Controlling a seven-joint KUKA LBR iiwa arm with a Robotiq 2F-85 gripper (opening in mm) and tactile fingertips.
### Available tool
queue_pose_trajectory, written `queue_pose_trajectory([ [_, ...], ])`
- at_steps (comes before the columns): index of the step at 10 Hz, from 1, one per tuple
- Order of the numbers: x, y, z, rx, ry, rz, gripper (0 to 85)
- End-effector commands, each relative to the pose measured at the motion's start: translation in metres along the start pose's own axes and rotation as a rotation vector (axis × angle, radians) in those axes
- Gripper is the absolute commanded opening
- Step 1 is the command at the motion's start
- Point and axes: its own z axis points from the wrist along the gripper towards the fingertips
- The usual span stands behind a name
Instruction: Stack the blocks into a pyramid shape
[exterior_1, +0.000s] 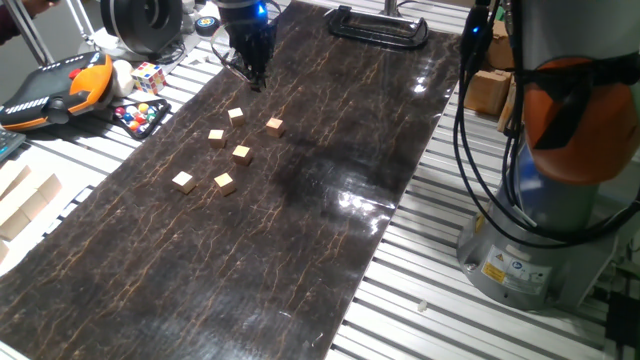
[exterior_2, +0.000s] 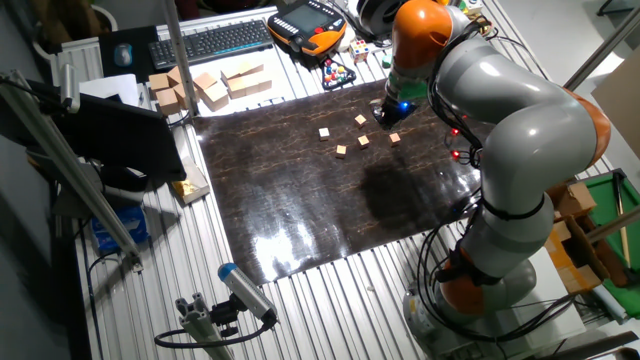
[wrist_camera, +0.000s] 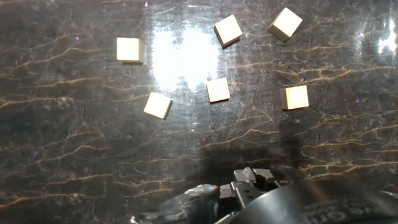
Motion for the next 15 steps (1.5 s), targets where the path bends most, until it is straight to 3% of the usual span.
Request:
queue_pose_trajectory([
  [1,0.0,0.0,0.001,-0.003,0.0,0.003,0.7],
  [4,-0.001,0.0,0.005,-0.001,0.002,0.001,0.7],
  [7,-0.003,0.0,0.014,0.012,-0.01,0.002,0.7],
  [11,-0.006,0.004,0.02,0.002,-0.034,0.034,0.7],
  [15,-0.019,0.005,0.034,0.007,-0.035,0.098,0.7],
])
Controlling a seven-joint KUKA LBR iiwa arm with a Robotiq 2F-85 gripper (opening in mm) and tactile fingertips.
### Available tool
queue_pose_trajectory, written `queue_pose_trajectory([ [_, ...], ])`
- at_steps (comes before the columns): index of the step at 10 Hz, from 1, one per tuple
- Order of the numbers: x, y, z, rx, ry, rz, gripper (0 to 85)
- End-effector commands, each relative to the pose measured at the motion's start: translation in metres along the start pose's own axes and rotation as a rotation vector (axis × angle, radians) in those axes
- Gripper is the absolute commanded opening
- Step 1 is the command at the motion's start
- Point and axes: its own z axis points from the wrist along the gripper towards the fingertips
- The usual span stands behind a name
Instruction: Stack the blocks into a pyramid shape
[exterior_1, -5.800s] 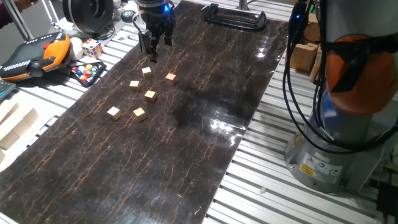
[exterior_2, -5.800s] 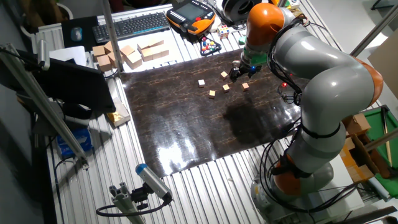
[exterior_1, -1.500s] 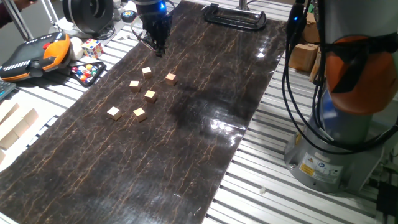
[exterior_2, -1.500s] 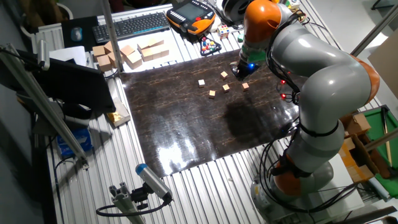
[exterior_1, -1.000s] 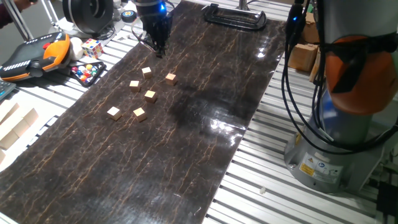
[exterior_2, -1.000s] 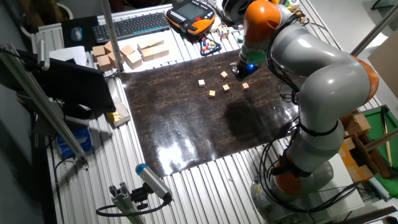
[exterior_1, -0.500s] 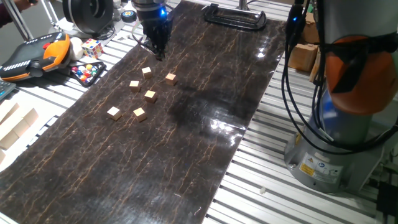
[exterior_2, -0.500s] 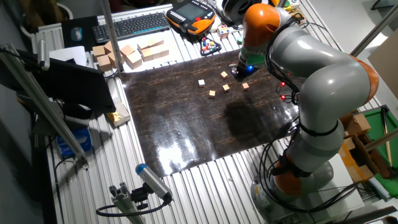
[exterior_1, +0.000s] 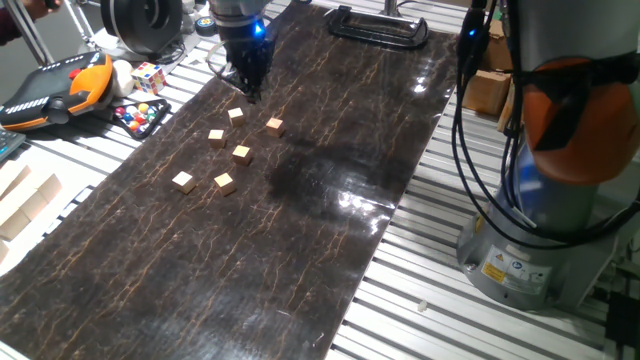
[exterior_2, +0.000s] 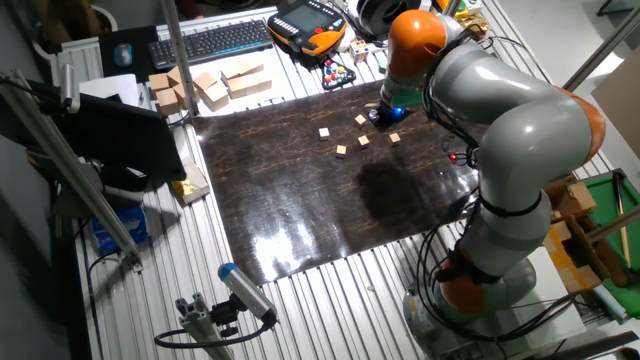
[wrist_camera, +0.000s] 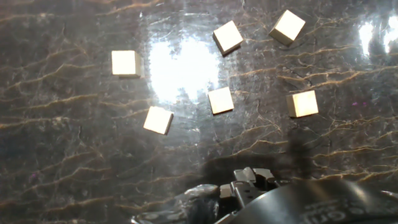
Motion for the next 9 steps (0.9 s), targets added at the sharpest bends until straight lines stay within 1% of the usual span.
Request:
queue_pose_trajectory([
  [1,-0.005,-0.004,0.005,-0.001,0.004,0.011,0.7],
  [2,-0.012,-0.007,0.011,-0.018,0.006,0.024,0.7],
  [3,-0.017,-0.009,0.016,-0.014,0.002,0.029,0.7],
  [4,-0.019,-0.011,0.019,-0.017,0.006,0.041,0.7],
  [5,-0.02,-0.011,0.022,-0.032,0.009,0.048,0.7],
  [6,-0.021,-0.01,0.024,-0.039,-0.005,0.054,0.7],
  [7,-0.02,-0.009,0.025,-0.055,-0.003,0.082,0.7],
  [8,-0.02,-0.007,0.026,-0.058,-0.002,0.102,0.7],
  [9,-0.02,-0.008,0.026,-0.036,-0.011,0.106,0.7],
])
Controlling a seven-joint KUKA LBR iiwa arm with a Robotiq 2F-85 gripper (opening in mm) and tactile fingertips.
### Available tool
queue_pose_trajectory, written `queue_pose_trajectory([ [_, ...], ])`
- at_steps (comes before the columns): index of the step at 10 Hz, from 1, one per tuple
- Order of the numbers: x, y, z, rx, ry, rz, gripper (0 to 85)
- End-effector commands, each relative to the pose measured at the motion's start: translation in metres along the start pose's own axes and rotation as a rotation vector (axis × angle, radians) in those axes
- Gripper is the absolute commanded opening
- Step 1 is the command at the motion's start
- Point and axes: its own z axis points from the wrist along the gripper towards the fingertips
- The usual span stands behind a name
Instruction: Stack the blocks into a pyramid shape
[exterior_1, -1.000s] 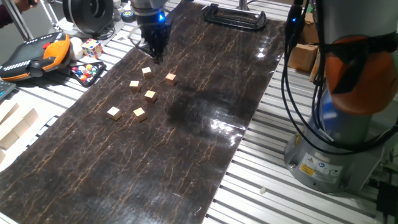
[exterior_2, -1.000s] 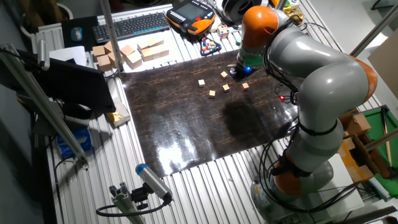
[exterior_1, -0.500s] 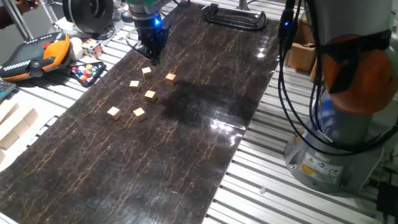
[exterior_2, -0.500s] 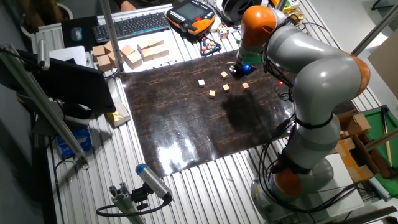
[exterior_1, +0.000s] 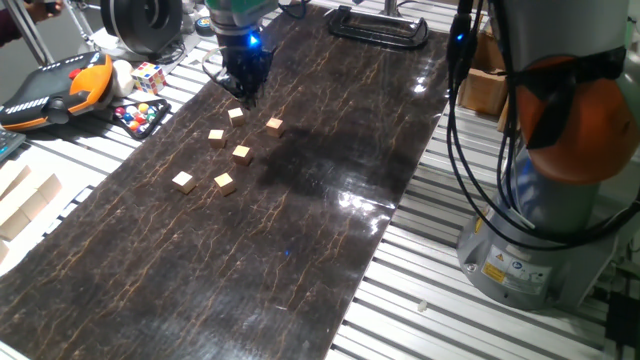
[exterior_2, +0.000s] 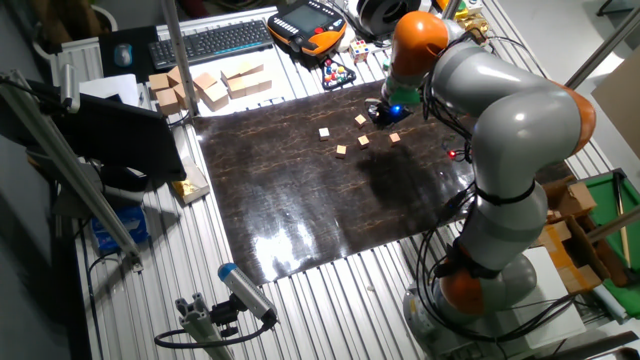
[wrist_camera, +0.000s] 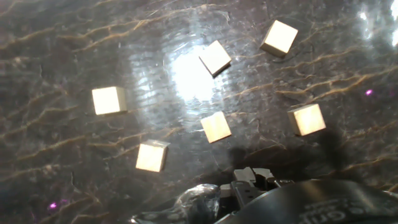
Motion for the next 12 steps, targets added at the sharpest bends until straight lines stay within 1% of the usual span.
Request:
queue_pose_trajectory([
  [1,0.0,0.0,0.001,0.0,0.001,0.009,0.7],
  [2,-0.001,0.0,0.004,-0.004,0.012,0.016,0.7],
  [3,-0.002,0.0,0.009,-0.009,0.015,0.016,0.7],
  [5,-0.005,-0.004,0.023,-0.013,0.013,0.016,0.7],
  [6,-0.006,-0.005,0.027,-0.013,0.013,0.022,0.7],
  [8,-0.007,-0.005,0.031,-0.001,0.024,0.046,0.7],
  [9,-0.008,-0.005,0.034,-0.005,0.028,0.051,0.7],
  [12,-0.011,-0.006,0.041,-0.006,0.022,0.06,0.7],
])
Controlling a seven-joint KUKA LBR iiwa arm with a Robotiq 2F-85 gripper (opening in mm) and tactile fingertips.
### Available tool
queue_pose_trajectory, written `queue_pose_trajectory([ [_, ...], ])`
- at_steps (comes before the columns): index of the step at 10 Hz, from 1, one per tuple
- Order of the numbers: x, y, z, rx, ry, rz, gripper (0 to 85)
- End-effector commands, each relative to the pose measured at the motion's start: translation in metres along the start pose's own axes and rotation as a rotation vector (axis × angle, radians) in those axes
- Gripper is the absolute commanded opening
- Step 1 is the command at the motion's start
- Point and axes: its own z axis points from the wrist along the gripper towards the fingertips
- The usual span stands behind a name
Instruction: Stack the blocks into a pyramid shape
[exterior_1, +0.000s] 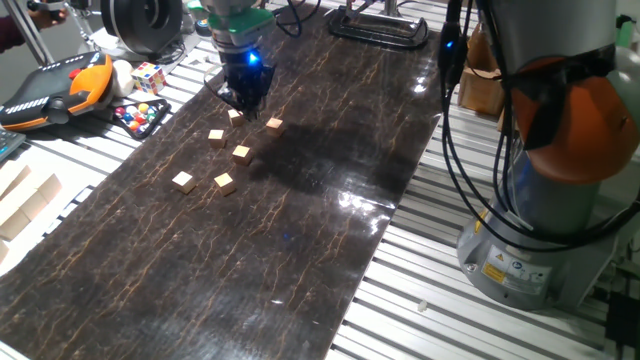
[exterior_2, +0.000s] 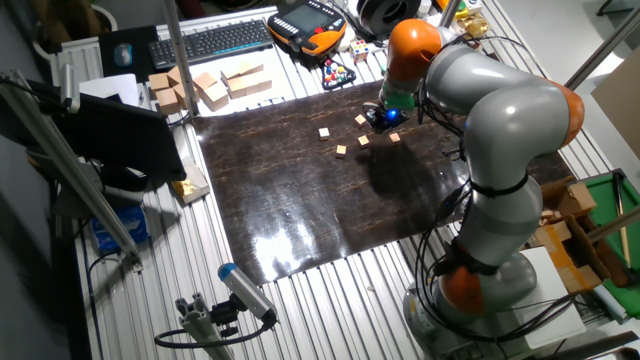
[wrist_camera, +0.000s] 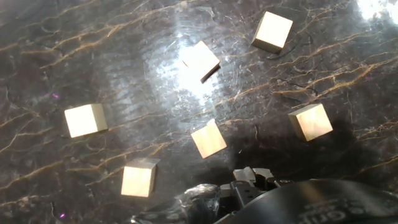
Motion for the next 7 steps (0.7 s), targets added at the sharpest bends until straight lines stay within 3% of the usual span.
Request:
queue_pose_trajectory([
  [1,-0.0005,-0.0004,0.0014,0.0,0.001,0.0,0.7],
  [3,-0.0005,-0.0003,0.003,-0.001,0.005,-0.002,0.7],
  [5,-0.0005,-0.0003,0.003,0.005,0.035,-0.02,0.7],
  [7,-0.0005,-0.0003,0.003,0.015,0.029,-0.026,0.7],
])
